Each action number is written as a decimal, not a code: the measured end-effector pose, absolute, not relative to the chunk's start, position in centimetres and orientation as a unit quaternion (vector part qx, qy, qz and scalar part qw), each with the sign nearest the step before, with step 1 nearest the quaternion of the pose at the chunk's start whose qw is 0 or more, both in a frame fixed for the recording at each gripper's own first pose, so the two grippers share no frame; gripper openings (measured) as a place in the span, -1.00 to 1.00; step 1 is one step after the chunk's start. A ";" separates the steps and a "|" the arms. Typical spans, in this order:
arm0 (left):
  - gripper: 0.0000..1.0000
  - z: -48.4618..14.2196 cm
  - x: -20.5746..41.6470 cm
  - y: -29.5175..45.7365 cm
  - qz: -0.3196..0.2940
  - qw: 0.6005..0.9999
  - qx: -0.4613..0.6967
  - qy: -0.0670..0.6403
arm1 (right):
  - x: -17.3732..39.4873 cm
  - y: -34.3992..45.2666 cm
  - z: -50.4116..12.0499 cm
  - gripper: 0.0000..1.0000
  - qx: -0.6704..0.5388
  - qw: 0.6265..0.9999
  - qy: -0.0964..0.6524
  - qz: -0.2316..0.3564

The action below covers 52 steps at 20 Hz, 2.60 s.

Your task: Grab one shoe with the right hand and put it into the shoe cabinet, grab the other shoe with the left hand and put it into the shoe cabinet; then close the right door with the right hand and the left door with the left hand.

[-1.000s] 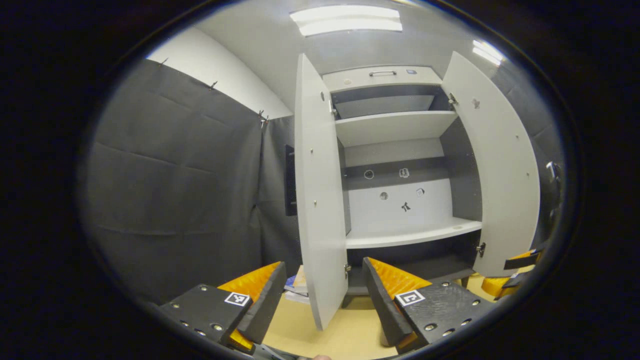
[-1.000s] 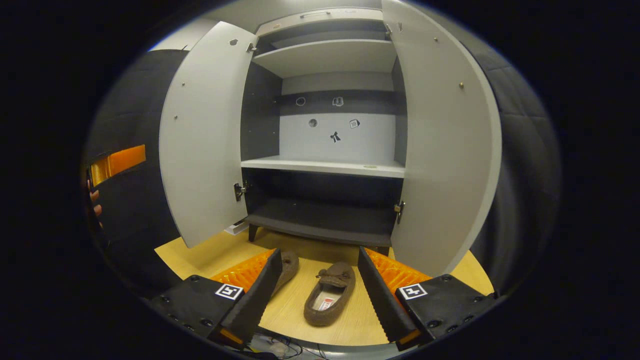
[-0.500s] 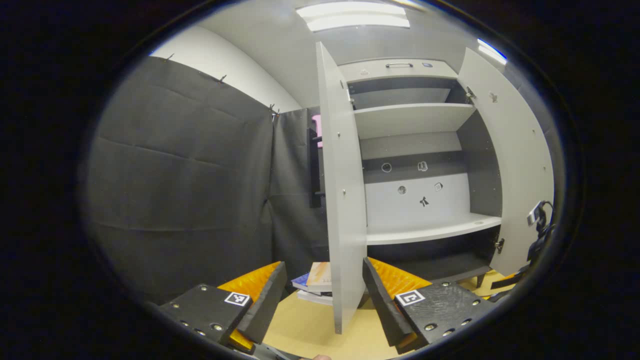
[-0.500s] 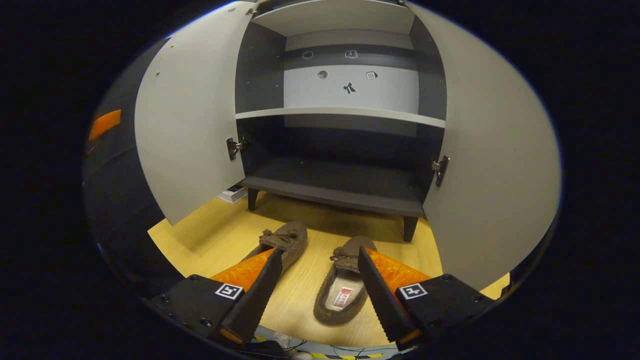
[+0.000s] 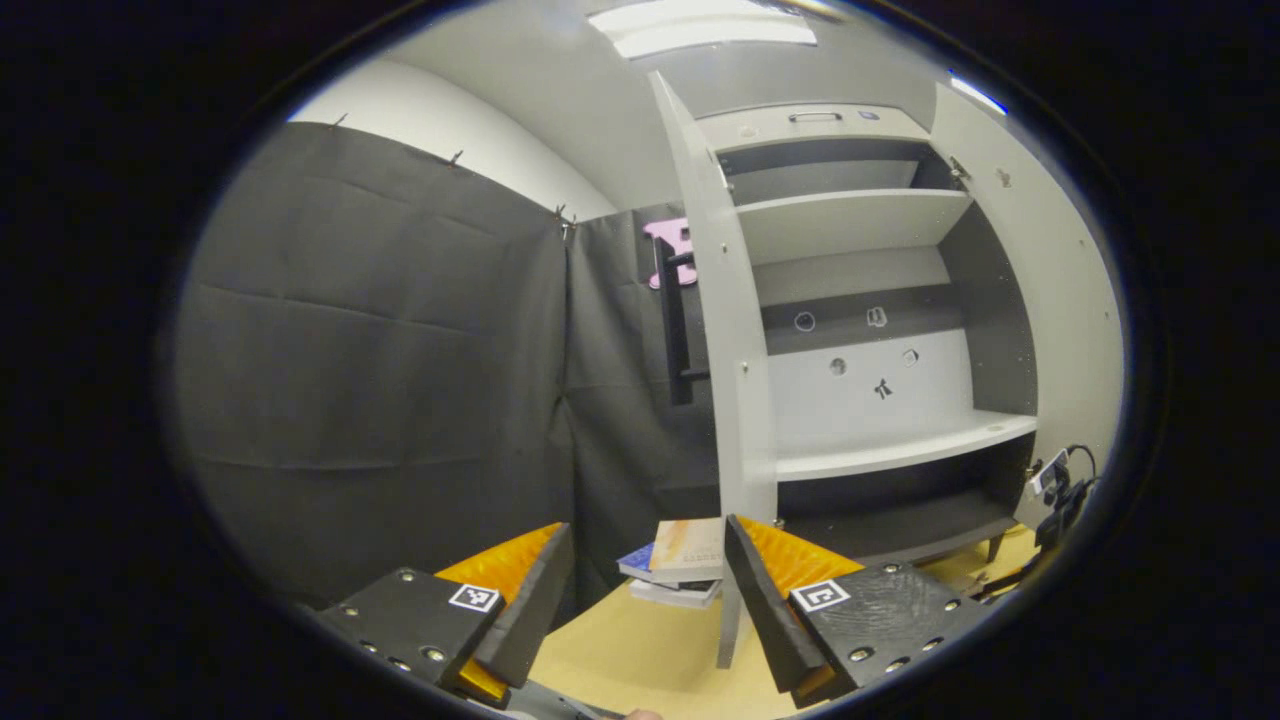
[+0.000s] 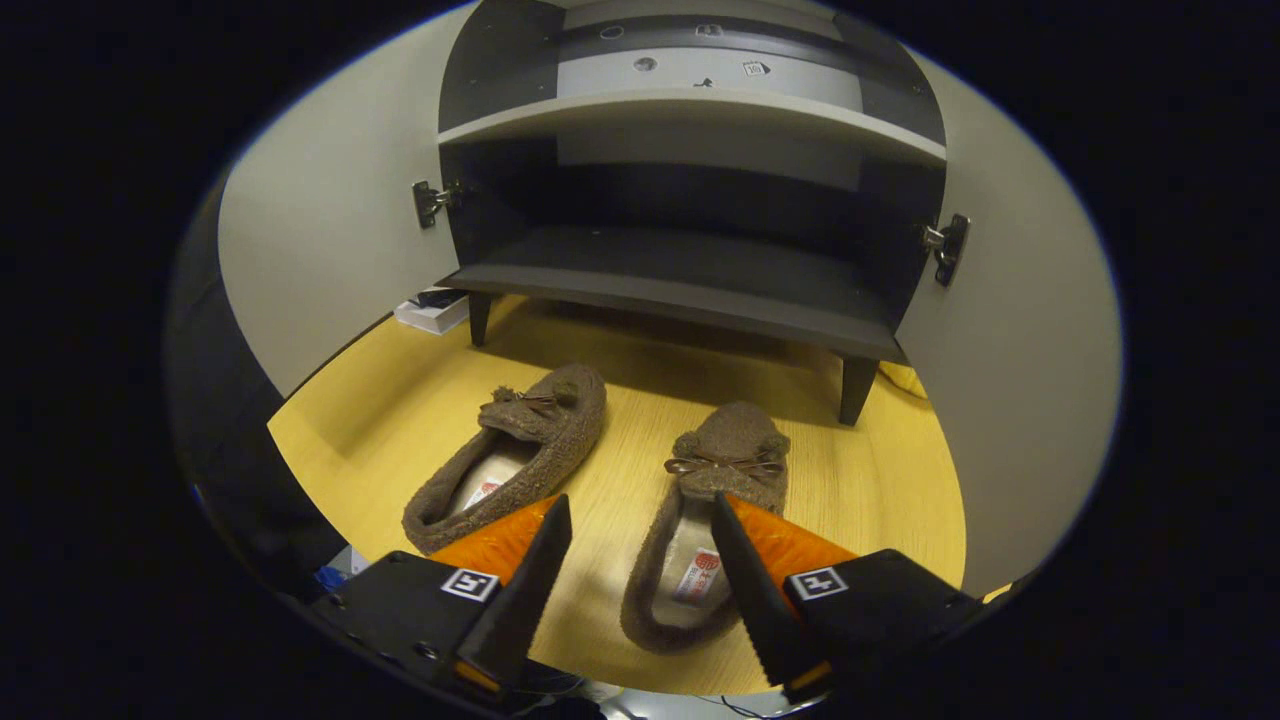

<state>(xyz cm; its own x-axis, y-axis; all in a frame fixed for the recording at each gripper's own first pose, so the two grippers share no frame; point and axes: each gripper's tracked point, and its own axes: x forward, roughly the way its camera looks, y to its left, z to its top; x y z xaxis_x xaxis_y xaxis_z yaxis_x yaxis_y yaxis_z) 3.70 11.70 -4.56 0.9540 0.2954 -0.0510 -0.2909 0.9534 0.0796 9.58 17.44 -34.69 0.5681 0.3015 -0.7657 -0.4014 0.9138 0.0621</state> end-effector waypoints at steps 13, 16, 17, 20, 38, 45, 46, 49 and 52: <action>0.78 -4.8 3.4 12.7 0.163 0.985 0.048 0.037 | 10.0 16.5 -40.2 -0.33 -0.087 0.845 0.503 0.156; 0.78 -4.6 3.2 12.6 0.163 0.985 0.046 0.036 | 10.1 16.3 -39.9 -0.68 -0.072 0.843 0.510 0.153; 0.87 -4.5 3.2 12.6 0.164 0.985 0.046 0.035 | 9.7 16.8 -40.4 -0.90 -0.070 0.836 0.520 0.160; 0.78 -4.1 3.0 12.4 0.162 0.985 0.048 0.030 | 10.0 16.6 -39.5 -0.97 -0.057 0.843 0.508 0.167; 0.87 -1.8 3.0 8.5 0.122 0.991 0.047 -0.002 | 12.6 16.0 -22.3 -0.97 0.001 0.908 0.364 0.209; 0.87 -1.3 3.4 7.8 0.113 0.993 0.042 -0.014 | 14.9 16.5 -14.3 -0.98 0.010 0.931 0.289 0.224; 0.87 -1.2 3.4 7.8 0.113 0.993 0.042 -0.016 | 15.2 16.6 -13.2 -0.97 0.008 0.934 0.278 0.225; 0.87 -1.4 3.4 8.1 0.116 0.992 0.038 -0.017 | 17.5 17.1 -10.4 -0.97 0.002 0.943 0.247 0.225; 0.87 -1.6 3.3 8.7 0.122 0.992 0.036 -0.016 | 20.2 17.7 -8.2 -0.97 -0.005 0.950 0.221 0.220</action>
